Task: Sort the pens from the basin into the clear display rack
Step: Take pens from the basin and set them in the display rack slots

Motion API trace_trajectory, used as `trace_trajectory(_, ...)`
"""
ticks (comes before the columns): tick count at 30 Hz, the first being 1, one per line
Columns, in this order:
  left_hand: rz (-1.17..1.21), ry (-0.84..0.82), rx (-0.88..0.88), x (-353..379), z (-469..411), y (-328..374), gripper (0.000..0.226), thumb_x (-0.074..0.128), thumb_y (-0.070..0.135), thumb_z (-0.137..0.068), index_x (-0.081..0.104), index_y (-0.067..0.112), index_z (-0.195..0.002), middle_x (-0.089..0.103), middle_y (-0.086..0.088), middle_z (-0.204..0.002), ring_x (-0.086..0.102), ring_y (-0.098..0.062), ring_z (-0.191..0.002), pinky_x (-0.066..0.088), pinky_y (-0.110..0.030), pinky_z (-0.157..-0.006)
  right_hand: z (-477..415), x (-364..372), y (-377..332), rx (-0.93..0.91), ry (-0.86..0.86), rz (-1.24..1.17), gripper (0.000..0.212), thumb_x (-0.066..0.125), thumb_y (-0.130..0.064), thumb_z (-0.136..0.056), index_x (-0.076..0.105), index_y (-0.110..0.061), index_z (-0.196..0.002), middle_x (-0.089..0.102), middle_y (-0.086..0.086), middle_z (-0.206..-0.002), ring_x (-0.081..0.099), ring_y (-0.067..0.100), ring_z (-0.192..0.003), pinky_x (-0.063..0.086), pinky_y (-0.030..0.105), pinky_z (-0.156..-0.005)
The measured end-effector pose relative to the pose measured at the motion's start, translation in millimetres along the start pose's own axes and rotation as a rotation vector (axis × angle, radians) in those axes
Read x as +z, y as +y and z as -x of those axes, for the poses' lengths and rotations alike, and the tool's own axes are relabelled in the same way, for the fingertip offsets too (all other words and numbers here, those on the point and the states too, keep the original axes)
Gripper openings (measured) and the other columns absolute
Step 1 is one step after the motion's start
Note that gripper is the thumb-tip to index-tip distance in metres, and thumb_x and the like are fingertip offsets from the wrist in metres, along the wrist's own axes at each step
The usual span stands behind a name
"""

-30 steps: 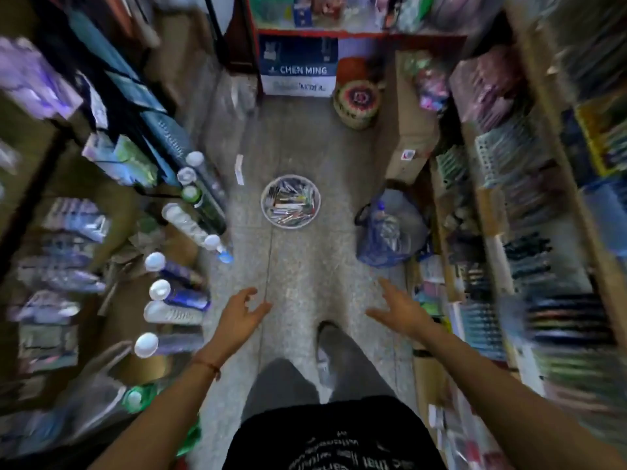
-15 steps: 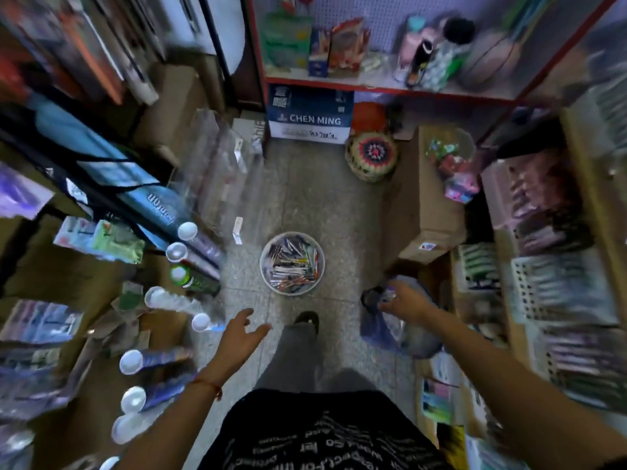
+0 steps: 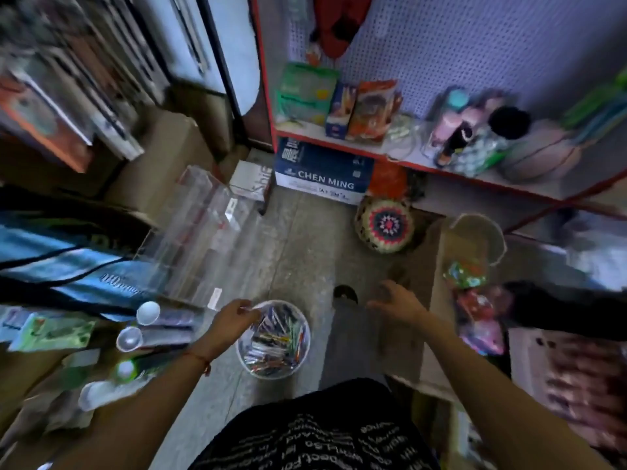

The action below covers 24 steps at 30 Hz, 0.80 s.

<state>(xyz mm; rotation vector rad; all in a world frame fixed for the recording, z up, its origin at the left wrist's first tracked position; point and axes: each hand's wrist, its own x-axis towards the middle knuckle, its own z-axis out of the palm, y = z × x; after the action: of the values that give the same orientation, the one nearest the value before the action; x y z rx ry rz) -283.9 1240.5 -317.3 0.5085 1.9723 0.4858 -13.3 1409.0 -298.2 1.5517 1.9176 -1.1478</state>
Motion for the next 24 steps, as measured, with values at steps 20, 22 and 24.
trace_trajectory(20,0.411,0.315,-0.299,-92,-214,168,0.033,0.062,0.016,-0.087,0.059,-0.003,-0.113,0.063,-0.023,-0.109,0.060,-0.034,-0.100,0.042,-0.036,-0.080,-316,-226,-248,-0.317,-0.245,0.393,0.051,0.060,-0.019,-0.090,0.042,-0.006,-0.136,0.047,0.012,-0.138,0.047,0.025,-0.125,0.035,0.015,-0.084)
trace_trajectory(22,0.491,0.368,-0.326,-93,-218,165,0.029,0.062,0.009,-0.086,0.059,-0.007,-0.110,0.064,-0.022,-0.103,0.060,-0.029,-0.089,0.038,-0.028,-0.073,-327,-214,-283,-0.376,-0.336,0.444,0.056,0.063,-0.022,-0.089,0.041,-0.007,-0.138,0.047,0.012,-0.139,0.046,0.024,-0.127,0.036,0.019,-0.092)
trace_trajectory(24,0.603,0.443,-0.374,-95,-223,156,0.026,0.062,0.005,-0.085,0.059,-0.010,-0.107,0.063,-0.018,-0.093,0.057,-0.025,-0.078,0.039,-0.028,-0.069,-340,-201,-317,-0.417,-0.391,0.514,0.059,0.065,-0.029,-0.087,0.042,-0.010,-0.138,0.051,0.011,-0.134,0.050,0.024,-0.123,0.040,0.029,-0.099)
